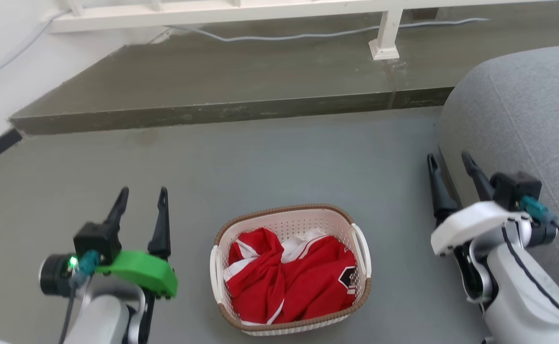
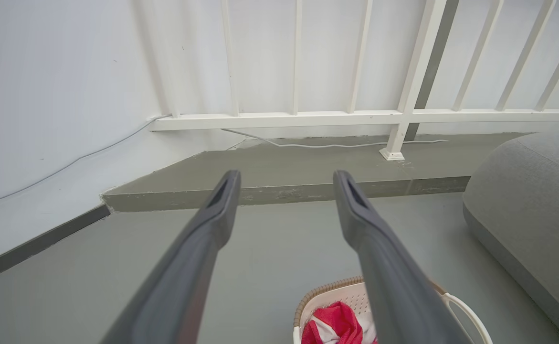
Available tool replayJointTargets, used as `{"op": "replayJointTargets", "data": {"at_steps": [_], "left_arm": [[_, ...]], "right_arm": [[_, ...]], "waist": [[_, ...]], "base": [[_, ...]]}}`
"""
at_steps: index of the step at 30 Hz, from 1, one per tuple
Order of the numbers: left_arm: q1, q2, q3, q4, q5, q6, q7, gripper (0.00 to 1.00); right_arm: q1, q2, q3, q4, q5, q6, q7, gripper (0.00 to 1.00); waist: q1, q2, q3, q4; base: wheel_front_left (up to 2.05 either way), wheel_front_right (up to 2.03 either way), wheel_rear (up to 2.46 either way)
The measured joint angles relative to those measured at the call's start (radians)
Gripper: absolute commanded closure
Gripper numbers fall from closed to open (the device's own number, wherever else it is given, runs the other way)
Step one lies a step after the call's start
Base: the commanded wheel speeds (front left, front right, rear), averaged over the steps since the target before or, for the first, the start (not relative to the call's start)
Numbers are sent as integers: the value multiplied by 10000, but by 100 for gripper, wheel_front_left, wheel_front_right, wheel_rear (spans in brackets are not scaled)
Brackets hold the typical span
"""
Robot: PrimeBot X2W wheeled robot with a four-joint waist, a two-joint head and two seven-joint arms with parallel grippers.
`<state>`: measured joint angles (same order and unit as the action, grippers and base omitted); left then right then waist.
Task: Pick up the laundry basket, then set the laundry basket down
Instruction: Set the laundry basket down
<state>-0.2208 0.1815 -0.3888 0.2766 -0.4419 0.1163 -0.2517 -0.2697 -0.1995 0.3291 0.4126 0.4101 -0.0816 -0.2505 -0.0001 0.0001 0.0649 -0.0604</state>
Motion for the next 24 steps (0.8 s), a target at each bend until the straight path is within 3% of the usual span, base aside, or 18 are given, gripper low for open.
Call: {"op": "replayJointTargets", "data": {"at_steps": [10,24], "left_arm": [[1235,-59,98,-708,449,31,0,0],[2269,-360,1001,-1377,968,77,0,0]], "right_arm": [[1369,17,-284,-721,-82,-174,0,0],[2080,-35,-247,-1567,-418,-272,0,0]], "waist": [[0,0,-370,45],[0,0,-508,92]], "base": [[0,0,0],[0,0,0]]}}
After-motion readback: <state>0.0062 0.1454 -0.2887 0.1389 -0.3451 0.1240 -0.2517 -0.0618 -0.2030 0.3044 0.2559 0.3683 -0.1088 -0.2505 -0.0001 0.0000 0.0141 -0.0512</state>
